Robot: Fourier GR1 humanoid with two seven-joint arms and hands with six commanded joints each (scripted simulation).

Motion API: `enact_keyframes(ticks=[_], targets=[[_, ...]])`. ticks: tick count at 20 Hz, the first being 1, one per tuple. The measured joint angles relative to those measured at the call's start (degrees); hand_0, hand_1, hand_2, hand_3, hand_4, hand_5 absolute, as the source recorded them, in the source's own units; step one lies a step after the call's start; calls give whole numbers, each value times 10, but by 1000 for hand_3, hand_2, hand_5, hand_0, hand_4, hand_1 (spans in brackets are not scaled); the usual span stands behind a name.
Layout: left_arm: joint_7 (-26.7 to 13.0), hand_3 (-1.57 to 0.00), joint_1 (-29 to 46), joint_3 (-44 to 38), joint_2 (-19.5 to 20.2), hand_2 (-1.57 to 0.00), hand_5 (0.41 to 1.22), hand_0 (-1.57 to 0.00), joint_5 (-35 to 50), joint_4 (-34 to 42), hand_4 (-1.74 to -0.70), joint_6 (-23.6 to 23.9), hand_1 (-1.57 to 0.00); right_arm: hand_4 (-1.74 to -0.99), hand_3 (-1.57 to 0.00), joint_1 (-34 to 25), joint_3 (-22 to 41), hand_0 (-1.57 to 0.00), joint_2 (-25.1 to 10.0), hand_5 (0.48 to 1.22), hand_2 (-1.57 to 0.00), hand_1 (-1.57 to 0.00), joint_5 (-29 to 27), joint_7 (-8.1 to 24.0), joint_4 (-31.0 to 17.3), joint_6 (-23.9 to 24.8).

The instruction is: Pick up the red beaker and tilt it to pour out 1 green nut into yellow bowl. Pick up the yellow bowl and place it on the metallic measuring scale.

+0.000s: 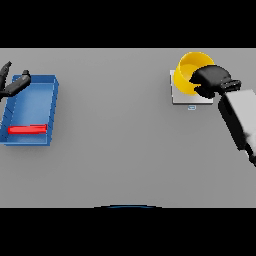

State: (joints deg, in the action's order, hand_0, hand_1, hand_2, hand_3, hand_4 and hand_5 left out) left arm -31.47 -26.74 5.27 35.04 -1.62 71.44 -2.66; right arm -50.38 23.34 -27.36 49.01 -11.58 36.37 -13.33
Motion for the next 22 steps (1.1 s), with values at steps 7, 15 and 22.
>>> enact_keyframes(ticks=[7, 15, 22], targets=[[2, 1, 8, 0, 4, 1, 773, 1, 4, 7, -837, -7, 1, -1632, -959, -5, -11, -1471, 2, 1145, -1178, -1285, 3, -10, -21, -12], [-1, 1, 2, -3, 7, 1, 749, 1, 7, 2, -832, -11, 1, -1461, -206, -10, -29, -309, 11, 833, -240, -304, -20, 7, -29, -46], [9, 1, 1, -2, 3, 1, 760, 1, 3, -7, -833, -7, 1, -1390, -42, -11, -16, -64, 6, 779, -50, -63, -9, 11, -31, -65]])
